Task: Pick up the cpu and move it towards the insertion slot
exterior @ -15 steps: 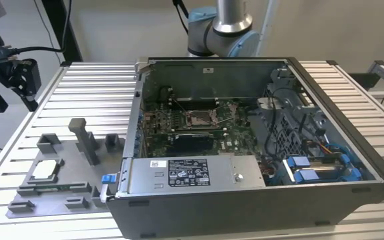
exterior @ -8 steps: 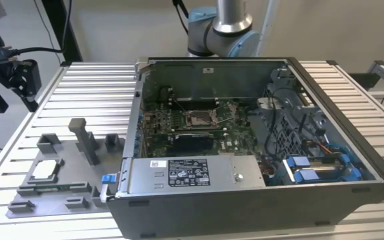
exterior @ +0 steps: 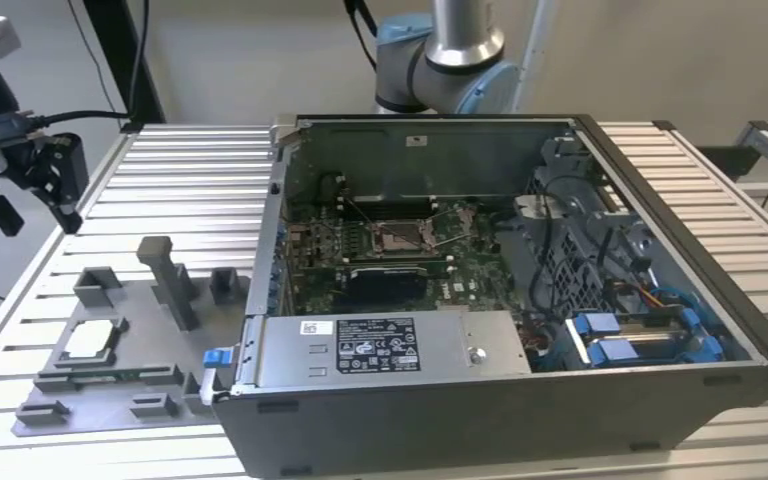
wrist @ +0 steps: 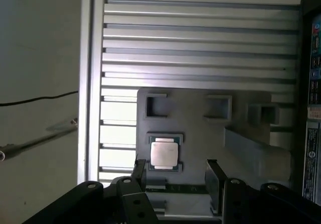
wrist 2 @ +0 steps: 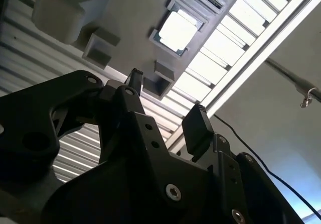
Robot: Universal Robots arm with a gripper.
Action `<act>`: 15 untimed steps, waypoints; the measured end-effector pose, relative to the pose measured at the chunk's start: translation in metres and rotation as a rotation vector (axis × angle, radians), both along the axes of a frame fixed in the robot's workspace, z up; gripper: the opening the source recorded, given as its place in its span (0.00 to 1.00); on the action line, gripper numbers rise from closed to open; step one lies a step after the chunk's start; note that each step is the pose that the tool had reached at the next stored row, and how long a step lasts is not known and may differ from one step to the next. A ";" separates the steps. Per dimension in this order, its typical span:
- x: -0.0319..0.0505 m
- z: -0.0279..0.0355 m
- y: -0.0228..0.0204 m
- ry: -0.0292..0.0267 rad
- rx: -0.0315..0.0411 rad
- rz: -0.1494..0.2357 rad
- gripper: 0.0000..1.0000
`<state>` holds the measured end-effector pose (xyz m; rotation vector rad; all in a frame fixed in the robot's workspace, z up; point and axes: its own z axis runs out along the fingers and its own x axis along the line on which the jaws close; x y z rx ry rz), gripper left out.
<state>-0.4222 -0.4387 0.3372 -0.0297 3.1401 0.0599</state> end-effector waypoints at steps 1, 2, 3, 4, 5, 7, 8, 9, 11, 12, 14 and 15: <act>-0.0003 -0.0019 -0.0004 -0.0001 0.0001 0.000 1.00; -0.0006 -0.0037 -0.0007 0.0000 0.0000 0.000 1.00; -0.0008 -0.0055 -0.0009 -0.0001 0.0001 0.000 1.00; -0.0011 -0.0073 -0.0012 -0.0001 0.0001 0.000 1.00; -0.0013 -0.0091 -0.0015 0.0000 0.0001 0.000 1.00; -0.0016 -0.0128 -0.0019 -0.0001 0.0001 0.000 1.00; -0.0017 -0.0147 -0.0020 -0.0001 0.0001 0.000 1.00; -0.0018 -0.0165 -0.0022 -0.0001 0.0001 0.000 1.00; -0.0020 -0.0201 -0.0025 -0.0001 0.0001 0.000 1.00; -0.0021 -0.0220 -0.0027 -0.0002 0.0002 0.000 1.00; -0.0023 -0.0255 -0.0029 0.0000 0.0000 0.000 1.00; -0.0024 -0.0272 -0.0031 0.0000 0.0000 0.000 1.00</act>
